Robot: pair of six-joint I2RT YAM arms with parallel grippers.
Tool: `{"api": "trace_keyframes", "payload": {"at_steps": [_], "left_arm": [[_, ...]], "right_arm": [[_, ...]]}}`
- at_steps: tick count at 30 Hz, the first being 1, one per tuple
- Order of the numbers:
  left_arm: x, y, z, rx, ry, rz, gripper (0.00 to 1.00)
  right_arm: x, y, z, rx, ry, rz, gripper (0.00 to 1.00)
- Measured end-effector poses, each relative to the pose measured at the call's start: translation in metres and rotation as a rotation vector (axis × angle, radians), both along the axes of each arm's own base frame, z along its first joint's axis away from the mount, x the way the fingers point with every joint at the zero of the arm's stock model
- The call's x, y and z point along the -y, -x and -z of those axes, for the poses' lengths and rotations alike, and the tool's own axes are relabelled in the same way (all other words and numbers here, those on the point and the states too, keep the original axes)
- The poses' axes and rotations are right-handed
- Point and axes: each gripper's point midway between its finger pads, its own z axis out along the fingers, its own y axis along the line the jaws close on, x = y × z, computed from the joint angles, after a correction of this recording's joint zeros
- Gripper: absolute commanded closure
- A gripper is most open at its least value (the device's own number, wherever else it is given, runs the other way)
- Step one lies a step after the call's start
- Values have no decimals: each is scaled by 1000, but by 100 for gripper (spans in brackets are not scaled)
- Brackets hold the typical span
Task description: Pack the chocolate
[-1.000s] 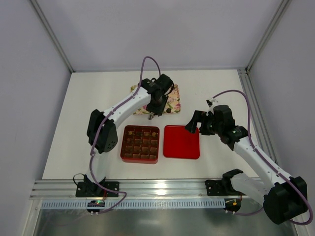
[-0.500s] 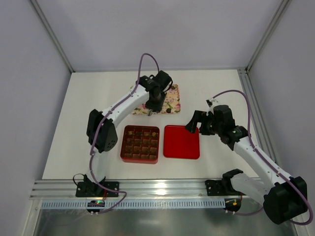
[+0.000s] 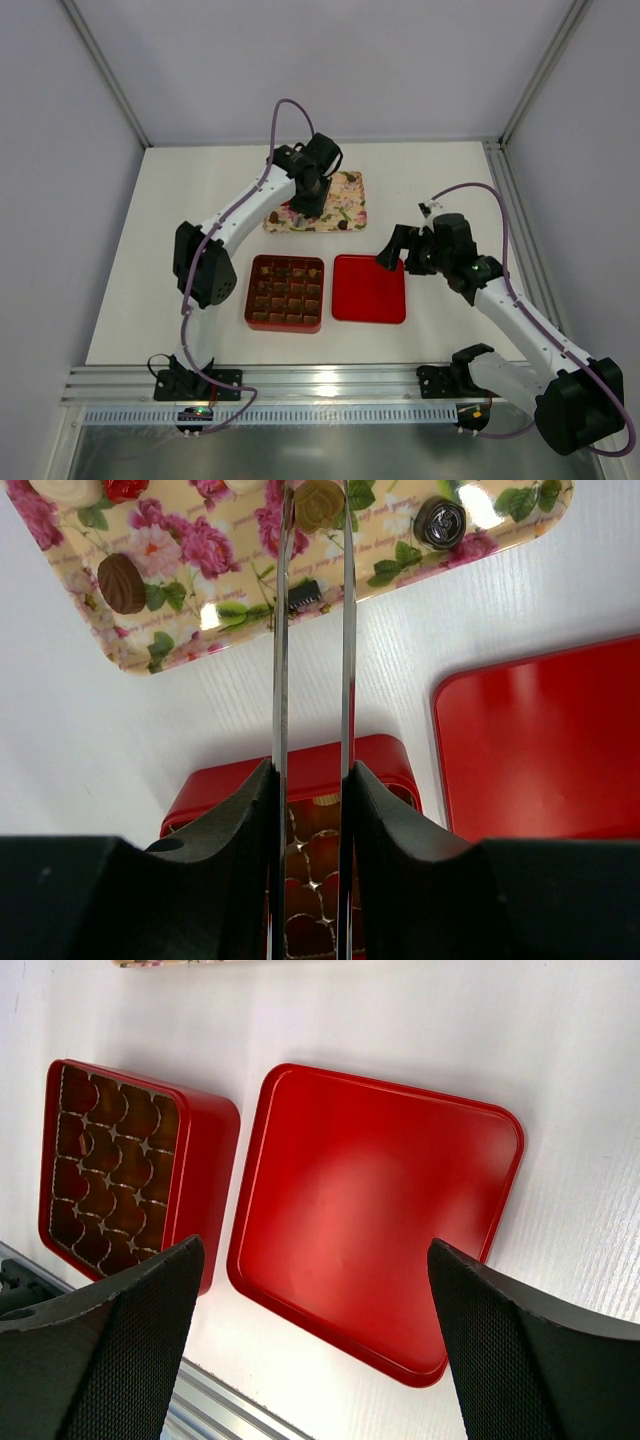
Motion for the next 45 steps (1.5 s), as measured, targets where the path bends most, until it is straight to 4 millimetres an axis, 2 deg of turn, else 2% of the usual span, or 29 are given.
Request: {"api": "trace_keyframes", "payload": {"at_steps": [7,11,21,26,34,45], "left_arm": [[-4,4,1,-15,-13,2,67],[-11,13,-4,-22,-19,2,67],[-45,58,-53,28,27,-4,66],[-62,85,-67,39,58,-12,66],[-80,130,-65,-1,104,-22,66],[-82,182,-48,-56,134,-7,65]], "right_arm": [[-1,-1,4,-14,4,-1,8],[-2,-3,6,-19,2,-4,8],[-8,-8,9,-28,-20,-15,8],[-11,-10,9,-32,-35,-12,8],[-11,-10,11,-30,-42,-7,8],[-9,-5,21,-53,-44,9,7]]}}
